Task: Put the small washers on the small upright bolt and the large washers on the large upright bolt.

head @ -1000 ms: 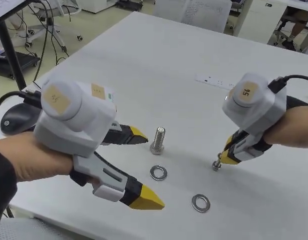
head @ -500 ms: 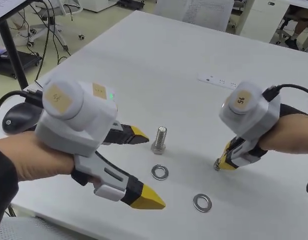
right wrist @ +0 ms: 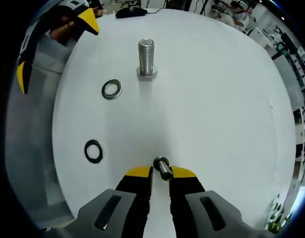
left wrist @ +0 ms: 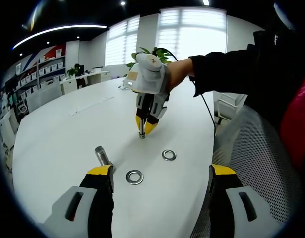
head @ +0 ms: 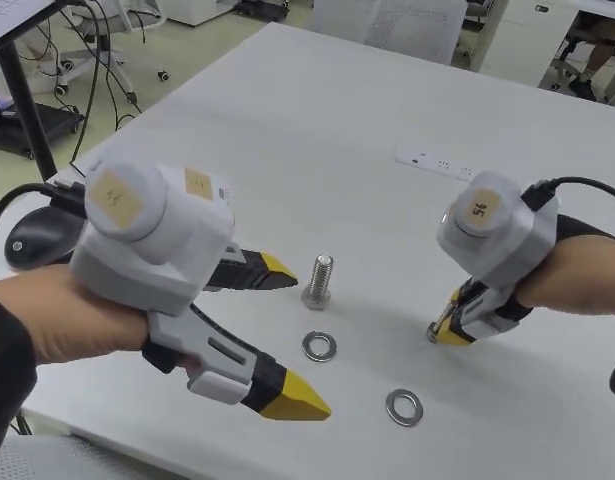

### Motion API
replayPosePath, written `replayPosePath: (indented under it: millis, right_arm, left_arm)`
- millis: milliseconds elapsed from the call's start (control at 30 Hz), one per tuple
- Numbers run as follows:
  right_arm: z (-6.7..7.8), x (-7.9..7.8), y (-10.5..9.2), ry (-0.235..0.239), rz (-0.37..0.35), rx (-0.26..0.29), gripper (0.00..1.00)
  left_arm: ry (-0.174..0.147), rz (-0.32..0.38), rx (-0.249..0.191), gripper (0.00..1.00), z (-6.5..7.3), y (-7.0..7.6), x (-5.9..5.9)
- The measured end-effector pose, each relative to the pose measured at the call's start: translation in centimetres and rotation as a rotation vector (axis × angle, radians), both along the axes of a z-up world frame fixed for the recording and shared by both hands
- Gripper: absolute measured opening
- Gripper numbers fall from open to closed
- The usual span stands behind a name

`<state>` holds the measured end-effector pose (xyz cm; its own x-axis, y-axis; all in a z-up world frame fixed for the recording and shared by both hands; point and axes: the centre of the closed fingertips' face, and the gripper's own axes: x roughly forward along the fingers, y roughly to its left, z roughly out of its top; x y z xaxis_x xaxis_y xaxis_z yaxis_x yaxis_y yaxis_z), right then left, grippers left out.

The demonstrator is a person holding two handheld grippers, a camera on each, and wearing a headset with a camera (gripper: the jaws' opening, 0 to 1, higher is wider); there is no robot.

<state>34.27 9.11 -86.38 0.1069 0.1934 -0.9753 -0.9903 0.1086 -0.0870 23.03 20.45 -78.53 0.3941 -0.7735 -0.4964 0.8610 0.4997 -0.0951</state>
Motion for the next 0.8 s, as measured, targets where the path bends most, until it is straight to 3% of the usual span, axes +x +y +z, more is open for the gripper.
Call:
replayPosePath:
  millis: [800]
  right_arm:
    - [1.5, 0.1, -0.7, -0.045, -0.011, 0.01, 0.16]
  left_arm:
    - [-0.003, -0.007, -0.001, 0.78, 0.1, -0.1, -0.1]
